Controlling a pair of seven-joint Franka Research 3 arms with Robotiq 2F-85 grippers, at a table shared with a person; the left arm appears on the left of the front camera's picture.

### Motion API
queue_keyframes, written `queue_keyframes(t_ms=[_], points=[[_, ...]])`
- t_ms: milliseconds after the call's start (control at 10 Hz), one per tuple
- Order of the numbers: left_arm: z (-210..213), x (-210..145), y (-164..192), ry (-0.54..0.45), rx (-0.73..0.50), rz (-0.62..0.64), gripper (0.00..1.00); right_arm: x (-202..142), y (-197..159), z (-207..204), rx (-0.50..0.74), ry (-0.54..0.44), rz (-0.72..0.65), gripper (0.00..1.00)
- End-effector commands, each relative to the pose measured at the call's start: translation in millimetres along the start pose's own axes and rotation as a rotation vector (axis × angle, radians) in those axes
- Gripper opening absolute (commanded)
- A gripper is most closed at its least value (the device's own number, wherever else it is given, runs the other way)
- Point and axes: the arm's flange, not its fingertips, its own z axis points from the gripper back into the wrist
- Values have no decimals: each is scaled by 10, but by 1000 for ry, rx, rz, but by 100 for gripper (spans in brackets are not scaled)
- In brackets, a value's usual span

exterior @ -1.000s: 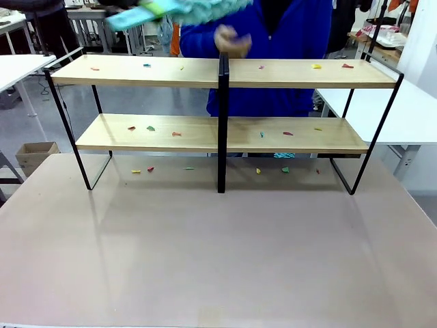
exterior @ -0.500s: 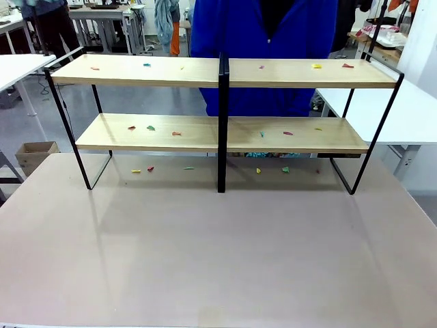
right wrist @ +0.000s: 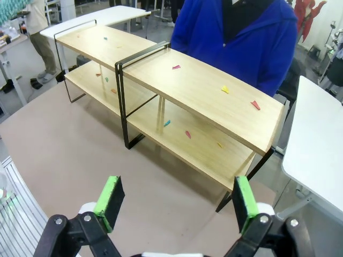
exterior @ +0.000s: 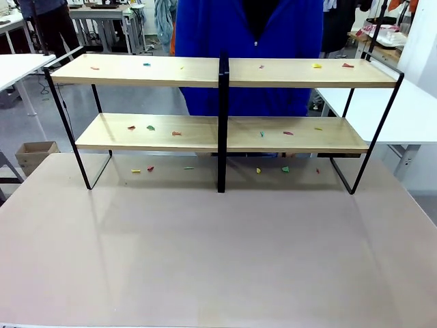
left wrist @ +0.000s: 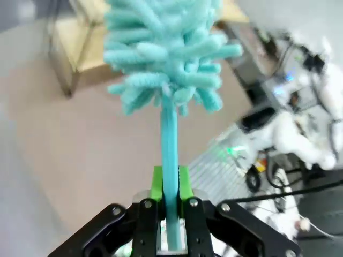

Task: Clean the shelves.
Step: Pick up the Duster when the human hands it over, then clean a randomly selected level of the Shelf with the Duster.

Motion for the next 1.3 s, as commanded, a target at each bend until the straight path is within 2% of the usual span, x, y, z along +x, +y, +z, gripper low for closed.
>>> queue_keyframes(t_ms=[0,900,1000,1100,1200], points=[[-173,280,-160,20,-97,-72,0,2,-3,9,-1,1,-4,100],[-173,280,-160,20,-97,-72,0,2,-3,9,-1,1,-4,100],[-220,262,-128,24,-89,-82,13,2,-3,9,-1,1,-4,100],[-346,338,-288,170,-173,-197,13,2,-3,9,-1,1,-4,100],[-462,244,-415,284,-195,-286,13,2,-3,9,-1,1,-4,100]])
